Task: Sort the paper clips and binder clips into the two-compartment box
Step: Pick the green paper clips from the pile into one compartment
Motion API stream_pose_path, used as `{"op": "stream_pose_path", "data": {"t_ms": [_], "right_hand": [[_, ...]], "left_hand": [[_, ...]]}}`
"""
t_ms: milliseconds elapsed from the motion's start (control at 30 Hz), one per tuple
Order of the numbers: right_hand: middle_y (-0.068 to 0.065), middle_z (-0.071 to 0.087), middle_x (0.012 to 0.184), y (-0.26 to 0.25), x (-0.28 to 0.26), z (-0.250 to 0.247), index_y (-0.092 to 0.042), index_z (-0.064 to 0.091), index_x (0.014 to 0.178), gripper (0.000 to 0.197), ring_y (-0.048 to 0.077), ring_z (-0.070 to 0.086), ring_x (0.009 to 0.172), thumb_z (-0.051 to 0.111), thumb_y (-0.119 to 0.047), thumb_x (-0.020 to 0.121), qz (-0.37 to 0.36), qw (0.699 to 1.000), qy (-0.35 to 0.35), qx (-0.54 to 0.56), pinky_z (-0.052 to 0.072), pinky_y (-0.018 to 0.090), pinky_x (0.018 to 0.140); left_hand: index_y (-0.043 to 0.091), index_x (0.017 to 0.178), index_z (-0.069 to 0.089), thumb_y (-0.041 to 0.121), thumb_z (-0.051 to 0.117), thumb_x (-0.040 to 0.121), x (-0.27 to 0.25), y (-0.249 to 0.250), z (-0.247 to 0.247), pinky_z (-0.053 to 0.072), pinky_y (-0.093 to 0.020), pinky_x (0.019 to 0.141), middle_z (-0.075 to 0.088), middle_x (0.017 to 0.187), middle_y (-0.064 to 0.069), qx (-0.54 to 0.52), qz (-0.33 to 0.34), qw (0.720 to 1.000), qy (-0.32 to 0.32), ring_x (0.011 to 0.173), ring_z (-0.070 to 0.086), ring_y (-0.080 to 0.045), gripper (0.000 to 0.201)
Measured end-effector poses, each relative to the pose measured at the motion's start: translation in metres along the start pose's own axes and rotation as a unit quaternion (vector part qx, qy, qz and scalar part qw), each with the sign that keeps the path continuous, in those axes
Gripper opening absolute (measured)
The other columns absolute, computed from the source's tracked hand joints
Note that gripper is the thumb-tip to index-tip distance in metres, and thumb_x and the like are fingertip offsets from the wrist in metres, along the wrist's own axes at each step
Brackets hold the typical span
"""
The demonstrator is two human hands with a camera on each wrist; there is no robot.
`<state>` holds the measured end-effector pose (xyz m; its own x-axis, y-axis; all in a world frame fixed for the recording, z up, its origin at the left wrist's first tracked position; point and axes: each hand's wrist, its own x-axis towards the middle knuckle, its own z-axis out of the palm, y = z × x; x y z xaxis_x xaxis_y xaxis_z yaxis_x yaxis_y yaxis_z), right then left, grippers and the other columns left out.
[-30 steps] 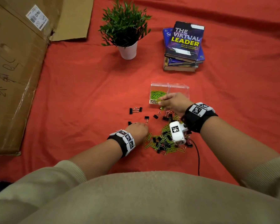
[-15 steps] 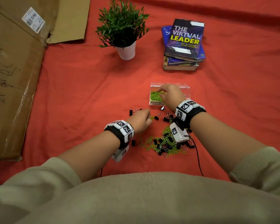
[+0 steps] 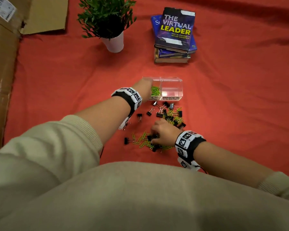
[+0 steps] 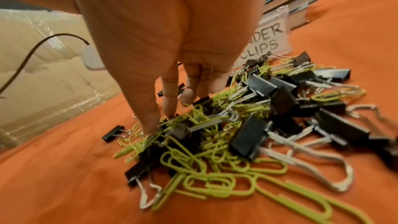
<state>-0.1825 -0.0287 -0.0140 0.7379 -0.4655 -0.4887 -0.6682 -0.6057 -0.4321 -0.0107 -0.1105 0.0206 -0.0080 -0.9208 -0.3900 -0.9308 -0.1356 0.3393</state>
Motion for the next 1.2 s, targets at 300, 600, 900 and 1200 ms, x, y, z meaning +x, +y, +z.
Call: {"op": "stream_pose_path", "data": {"t_ms": [300, 600, 900, 1200], "right_hand": [[0.006, 0.053, 0.105, 0.009, 0.011, -0.016, -0.012, 0.060, 0.101, 0.020, 0.025, 0.043, 0.108, 0.059, -0.019, 0.082, 0.030, 0.997, 0.067, -0.021, 0.043, 0.036, 0.090], [0.004, 0.056, 0.104, -0.015, 0.019, 0.005, -0.015, 0.058, 0.101, 0.021, 0.022, 0.046, 0.105, 0.062, -0.018, 0.080, -0.010, 0.999, 0.029, -0.022, 0.041, 0.033, 0.089], [0.004, 0.057, 0.108, 0.000, 0.010, -0.007, -0.013, 0.060, 0.109, 0.025, 0.023, 0.045, 0.107, 0.061, -0.020, 0.085, 0.008, 0.998, 0.056, -0.017, 0.041, 0.032, 0.093], [0.012, 0.059, 0.099, -0.017, 0.017, 0.007, -0.011, 0.067, 0.107, 0.025, 0.032, 0.052, 0.098, 0.054, -0.012, 0.085, -0.069, 0.994, 0.043, -0.071, 0.044, 0.041, 0.083]], "left_hand": [[0.015, 0.098, 0.059, 0.020, 0.056, 0.083, -0.085, -0.025, 0.027, 0.050, -0.035, 0.081, 0.060, 0.106, -0.007, -0.002, 0.025, 0.999, -0.025, 0.098, 0.059, -0.026, 0.016], [0.011, 0.106, 0.051, 0.040, 0.074, 0.073, -0.141, -0.045, 0.084, 0.045, -0.038, 0.088, 0.054, 0.113, -0.010, 0.024, -0.023, 0.996, -0.082, 0.109, 0.052, -0.029, 0.049], [0.011, 0.108, 0.045, 0.018, 0.073, 0.075, -0.140, -0.057, 0.091, 0.047, -0.042, 0.091, 0.050, 0.119, -0.011, 0.010, -0.017, 0.996, -0.088, 0.110, 0.053, -0.031, 0.044], [0.010, 0.107, 0.044, 0.026, 0.072, 0.074, -0.138, -0.043, 0.093, 0.047, -0.042, 0.084, 0.054, 0.112, -0.013, 0.051, 0.015, 0.996, -0.074, 0.104, 0.055, -0.032, 0.045]]}}
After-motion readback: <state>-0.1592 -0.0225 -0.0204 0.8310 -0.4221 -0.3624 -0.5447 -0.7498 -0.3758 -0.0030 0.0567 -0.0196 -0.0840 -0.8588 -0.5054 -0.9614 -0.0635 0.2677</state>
